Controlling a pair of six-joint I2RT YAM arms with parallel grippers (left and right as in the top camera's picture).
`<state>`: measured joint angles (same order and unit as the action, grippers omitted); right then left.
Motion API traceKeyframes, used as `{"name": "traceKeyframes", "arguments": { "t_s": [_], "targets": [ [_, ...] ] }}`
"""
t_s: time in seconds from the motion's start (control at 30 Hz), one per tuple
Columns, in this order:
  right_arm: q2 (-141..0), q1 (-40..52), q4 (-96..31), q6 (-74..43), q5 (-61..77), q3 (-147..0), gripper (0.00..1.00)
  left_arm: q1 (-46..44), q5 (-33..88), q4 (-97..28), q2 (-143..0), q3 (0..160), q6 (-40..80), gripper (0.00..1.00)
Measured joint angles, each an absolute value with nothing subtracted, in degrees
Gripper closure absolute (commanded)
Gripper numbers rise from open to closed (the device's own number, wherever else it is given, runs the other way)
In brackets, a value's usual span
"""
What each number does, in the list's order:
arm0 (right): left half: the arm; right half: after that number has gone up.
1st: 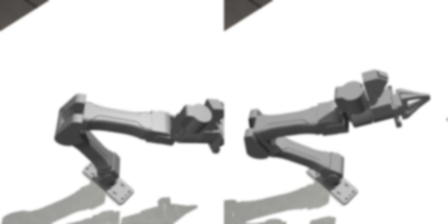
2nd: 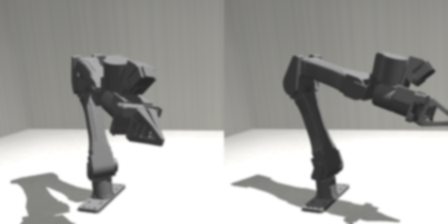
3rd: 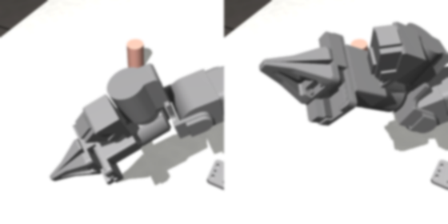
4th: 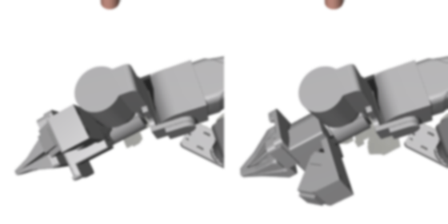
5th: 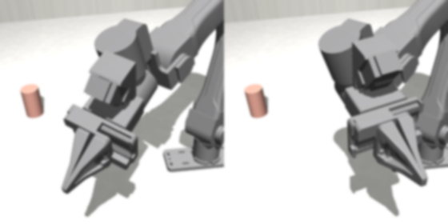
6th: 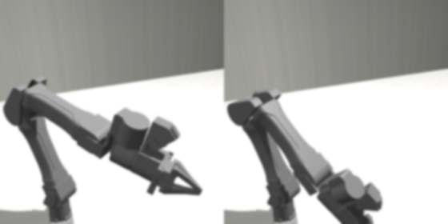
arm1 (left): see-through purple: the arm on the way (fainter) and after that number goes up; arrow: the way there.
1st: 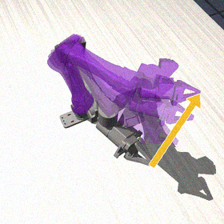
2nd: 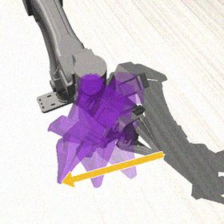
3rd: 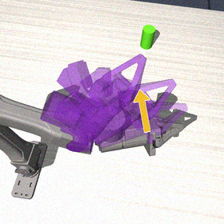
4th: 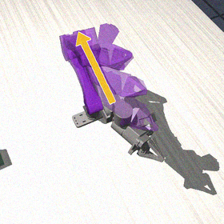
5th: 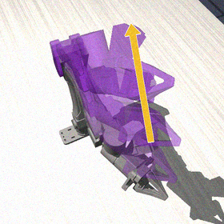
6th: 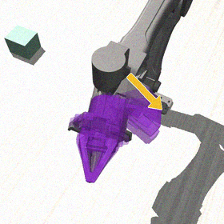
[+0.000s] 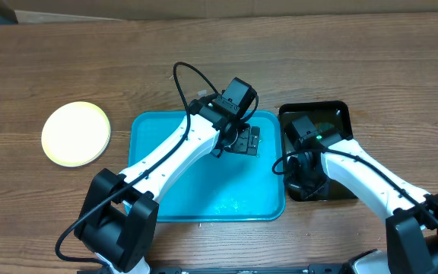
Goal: Clean dirty plates on tray and stack at the side
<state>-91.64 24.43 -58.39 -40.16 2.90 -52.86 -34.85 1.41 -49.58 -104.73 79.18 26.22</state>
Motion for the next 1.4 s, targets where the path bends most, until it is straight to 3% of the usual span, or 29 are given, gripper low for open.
{"name": "traceKeyframes", "arguments": {
  "t_s": [1.27,1.4],
  "targets": [
    [-91.55,24.43,-60.62,-40.36,12.36,-51.53,0.96,-34.85,1.41,-49.65,-104.73,79.18,26.22,0.00],
    [-91.55,24.23,-60.71,-38.09,12.47,-51.66,0.91,-34.85,1.41,-49.67,-104.73,79.18,26.22,0.00]
  ]
}}
